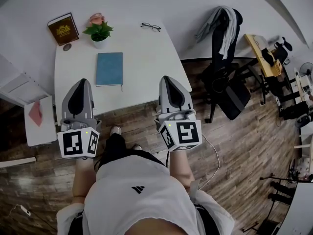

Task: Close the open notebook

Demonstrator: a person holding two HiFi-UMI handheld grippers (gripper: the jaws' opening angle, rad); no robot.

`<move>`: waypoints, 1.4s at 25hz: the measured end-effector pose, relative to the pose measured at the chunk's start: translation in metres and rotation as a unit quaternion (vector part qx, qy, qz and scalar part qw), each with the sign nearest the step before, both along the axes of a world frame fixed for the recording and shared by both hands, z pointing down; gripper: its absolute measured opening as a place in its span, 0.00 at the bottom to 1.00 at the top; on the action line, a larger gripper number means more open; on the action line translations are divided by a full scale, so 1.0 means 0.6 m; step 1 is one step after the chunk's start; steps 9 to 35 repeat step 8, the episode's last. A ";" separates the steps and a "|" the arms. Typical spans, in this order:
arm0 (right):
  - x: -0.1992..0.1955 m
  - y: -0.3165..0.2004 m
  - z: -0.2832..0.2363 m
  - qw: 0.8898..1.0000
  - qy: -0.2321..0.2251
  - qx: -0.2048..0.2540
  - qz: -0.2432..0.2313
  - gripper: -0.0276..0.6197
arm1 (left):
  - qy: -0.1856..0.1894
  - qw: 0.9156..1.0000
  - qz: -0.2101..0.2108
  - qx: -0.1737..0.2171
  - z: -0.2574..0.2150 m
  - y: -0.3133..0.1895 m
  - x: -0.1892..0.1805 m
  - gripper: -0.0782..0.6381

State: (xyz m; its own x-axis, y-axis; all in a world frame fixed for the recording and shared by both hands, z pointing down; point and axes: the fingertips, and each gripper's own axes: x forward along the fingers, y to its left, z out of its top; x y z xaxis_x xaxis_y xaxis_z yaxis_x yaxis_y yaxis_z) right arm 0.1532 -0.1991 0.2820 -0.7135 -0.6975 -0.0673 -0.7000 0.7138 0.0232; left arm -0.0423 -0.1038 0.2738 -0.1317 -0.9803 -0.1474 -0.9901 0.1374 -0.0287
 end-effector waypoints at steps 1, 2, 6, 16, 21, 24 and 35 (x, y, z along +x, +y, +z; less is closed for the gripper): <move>0.002 0.000 0.001 1.000 0.000 0.000 -0.001 0.04 | 0.000 1.000 0.000 -0.001 0.001 0.001 0.002 0.12; 0.003 0.001 0.001 1.000 -0.001 0.000 -0.001 0.04 | 0.000 1.000 -0.001 -0.001 0.002 0.001 0.004 0.12; 0.004 0.001 0.005 1.000 -0.002 -0.001 -0.004 0.04 | -0.002 1.000 -0.003 -0.001 0.004 0.002 0.006 0.12; 0.004 -0.001 0.007 1.000 -0.002 -0.002 -0.005 0.04 | -0.003 1.000 -0.004 -0.002 0.005 0.001 0.007 0.12; 0.004 -0.001 0.007 1.000 -0.002 -0.002 -0.005 0.04 | -0.003 1.000 -0.004 -0.002 0.005 0.001 0.007 0.12; 0.004 -0.001 0.007 1.000 -0.002 -0.002 -0.005 0.04 | -0.003 1.000 -0.004 -0.002 0.005 0.001 0.007 0.12; 0.004 -0.001 0.007 1.000 -0.002 -0.002 -0.005 0.04 | -0.003 1.000 -0.004 -0.002 0.005 0.001 0.007 0.12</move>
